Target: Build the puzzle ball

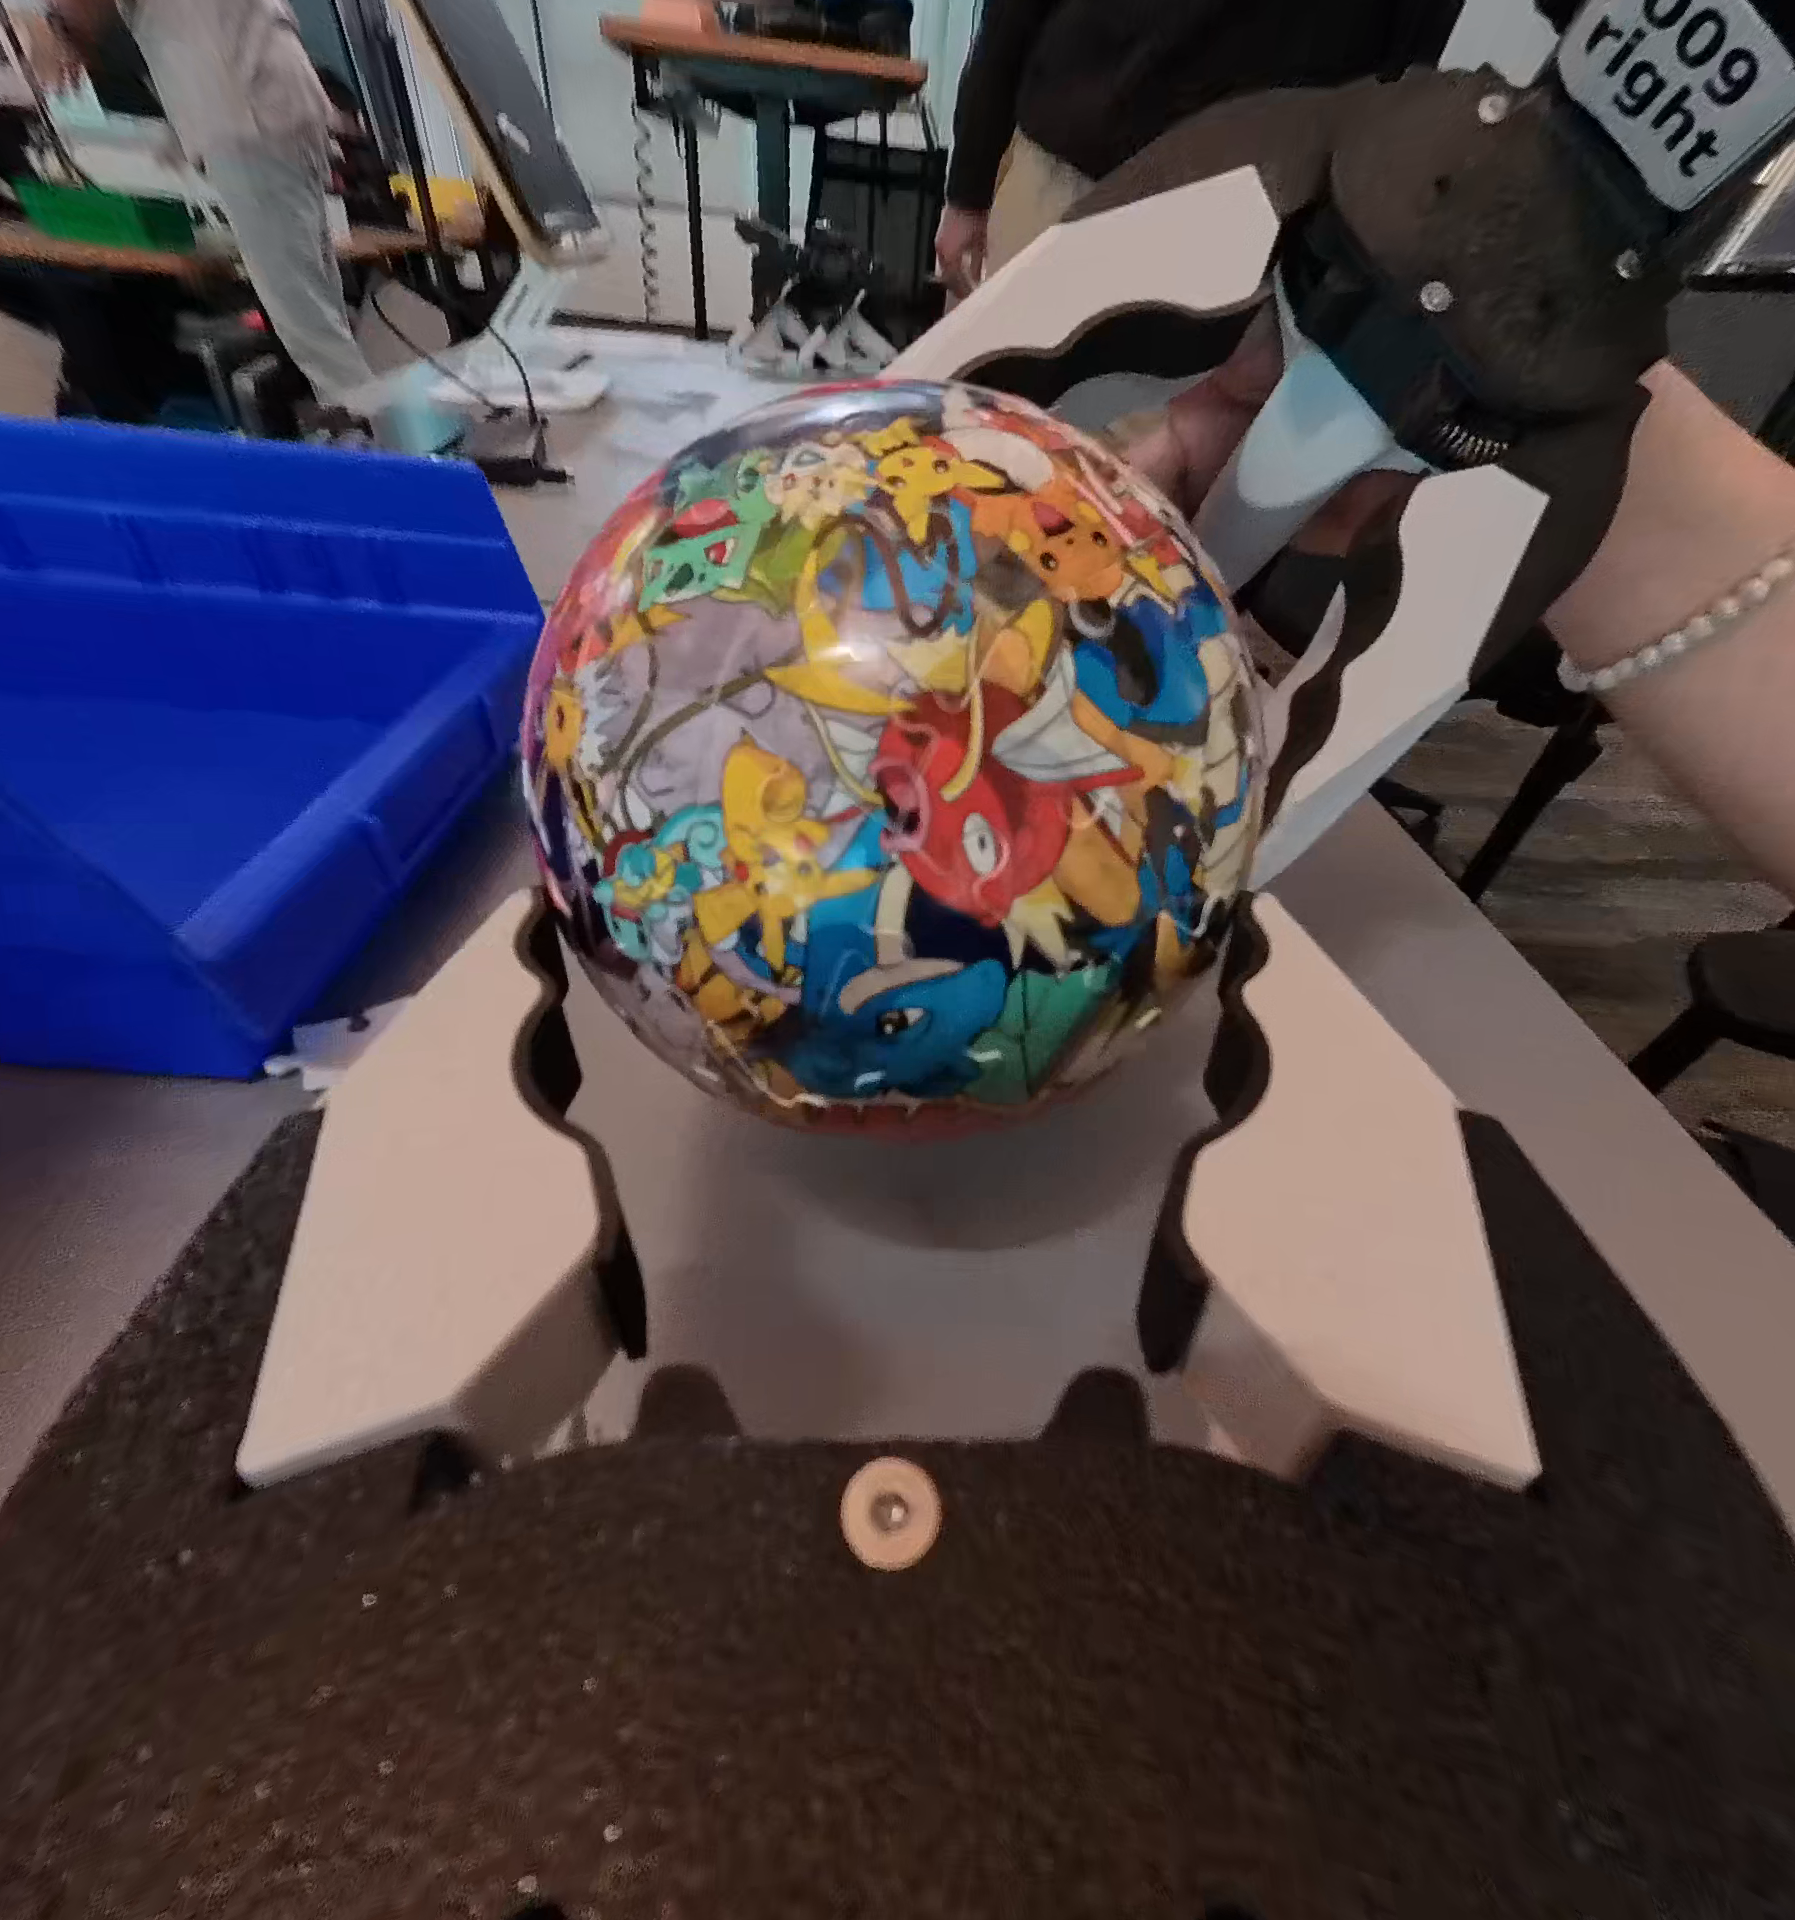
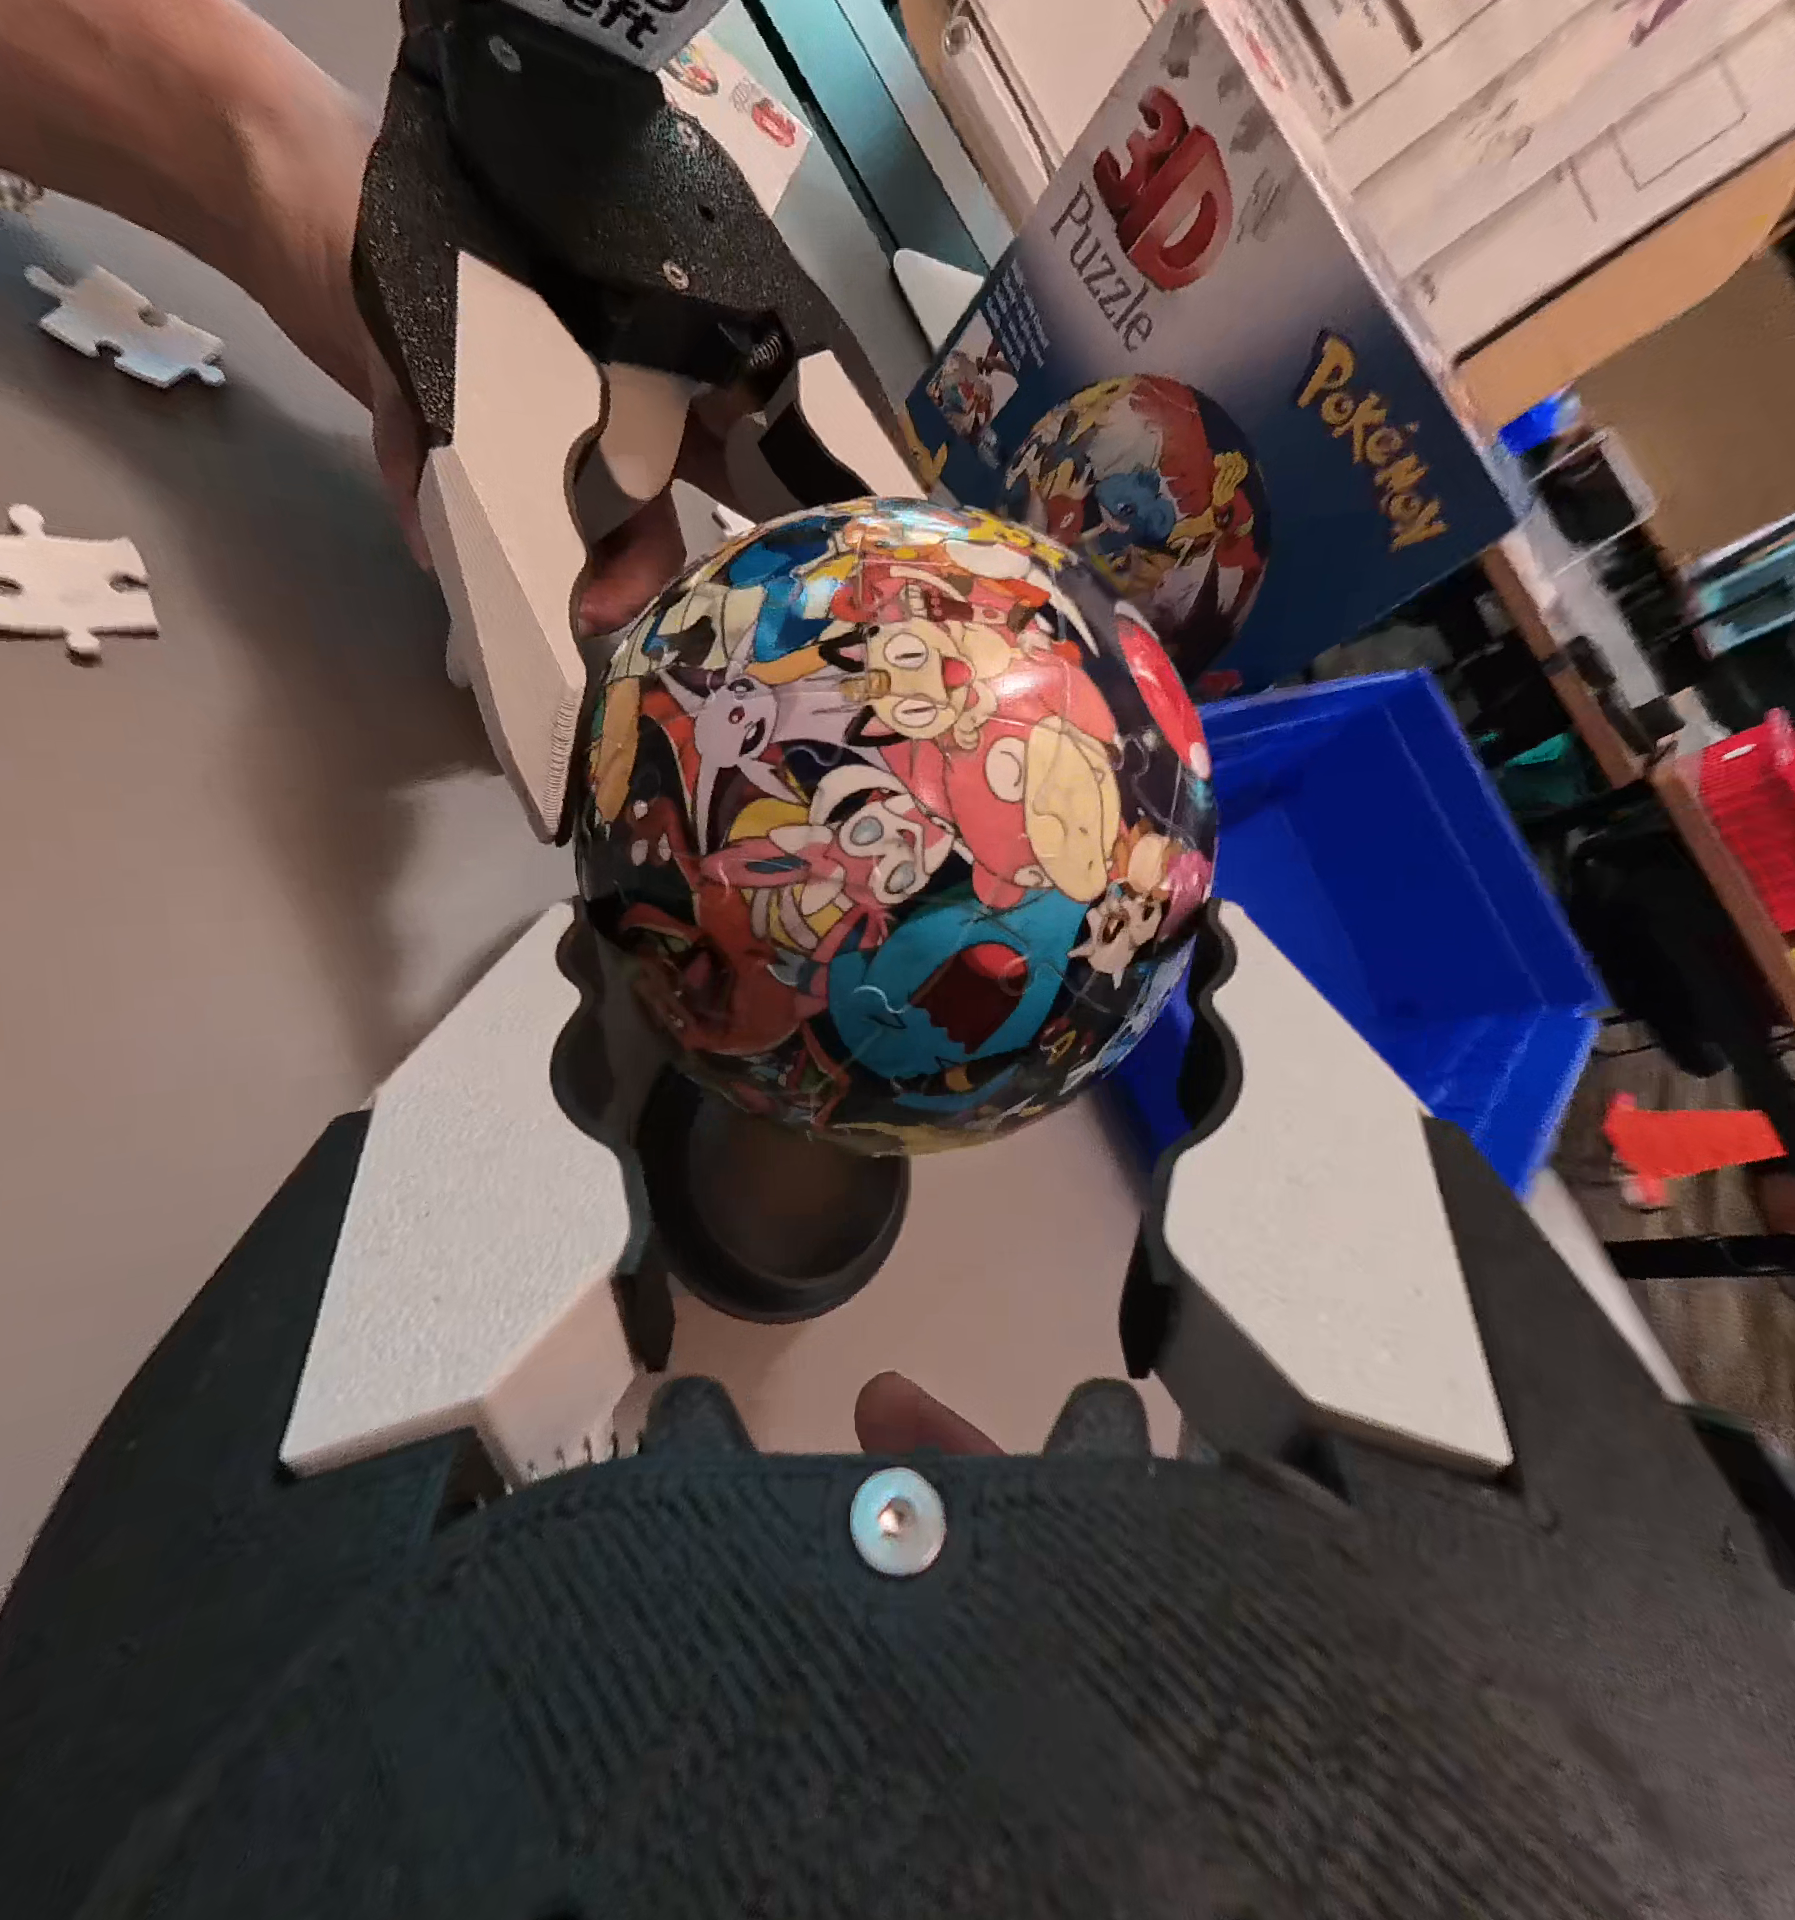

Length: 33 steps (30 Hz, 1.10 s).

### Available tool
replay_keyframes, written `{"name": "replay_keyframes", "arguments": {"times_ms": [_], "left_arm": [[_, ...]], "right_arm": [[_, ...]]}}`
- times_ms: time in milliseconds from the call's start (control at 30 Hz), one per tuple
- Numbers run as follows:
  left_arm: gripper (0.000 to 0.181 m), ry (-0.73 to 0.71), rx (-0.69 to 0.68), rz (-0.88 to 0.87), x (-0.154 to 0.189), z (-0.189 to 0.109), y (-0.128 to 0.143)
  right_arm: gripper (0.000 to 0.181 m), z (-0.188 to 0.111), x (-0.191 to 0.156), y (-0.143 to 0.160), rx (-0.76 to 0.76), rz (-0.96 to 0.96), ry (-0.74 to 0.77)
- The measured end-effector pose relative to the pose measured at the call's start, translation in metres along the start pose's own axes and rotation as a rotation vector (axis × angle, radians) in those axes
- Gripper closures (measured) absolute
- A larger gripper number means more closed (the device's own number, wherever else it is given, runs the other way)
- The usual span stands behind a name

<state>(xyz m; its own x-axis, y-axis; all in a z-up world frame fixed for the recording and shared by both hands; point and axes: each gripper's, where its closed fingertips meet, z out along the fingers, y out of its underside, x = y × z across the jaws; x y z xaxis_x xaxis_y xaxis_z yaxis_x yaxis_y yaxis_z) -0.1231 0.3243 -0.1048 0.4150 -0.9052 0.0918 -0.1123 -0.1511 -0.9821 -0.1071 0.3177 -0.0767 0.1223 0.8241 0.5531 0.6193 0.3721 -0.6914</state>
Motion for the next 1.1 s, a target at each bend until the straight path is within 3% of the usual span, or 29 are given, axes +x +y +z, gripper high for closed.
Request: {"name": "replay_keyframes", "arguments": {"times_ms": [233,600,767,933,1100], "left_arm": [[0.059,0.017,-0.130,-0.018,-0.001,0.020,0.008],[0.059,0.023,-0.266,-0.071,0.001,0.040,0.014],[0.062,0.013,-0.330,-0.110,0.002,0.046,0.013],[0.063,0.048,-0.383,-0.271,0.002,0.049,0.008],[0.062,0.126,-0.423,-0.481,0.001,0.050,0.006]], "right_arm": [[0.071,-0.001,0.001,0.027,0.079,0.237,-0.013],[0.070,-0.008,-0.001,0.055,0.086,0.382,-0.021],[0.066,-0.014,0.001,0.071,0.125,0.709,-0.015],[0.074,-0.018,-0.009,0.080,0.167,0.968,-0.103],[0.077,-0.018,-0.013,0.082,0.187,1.043,-0.159]]}}
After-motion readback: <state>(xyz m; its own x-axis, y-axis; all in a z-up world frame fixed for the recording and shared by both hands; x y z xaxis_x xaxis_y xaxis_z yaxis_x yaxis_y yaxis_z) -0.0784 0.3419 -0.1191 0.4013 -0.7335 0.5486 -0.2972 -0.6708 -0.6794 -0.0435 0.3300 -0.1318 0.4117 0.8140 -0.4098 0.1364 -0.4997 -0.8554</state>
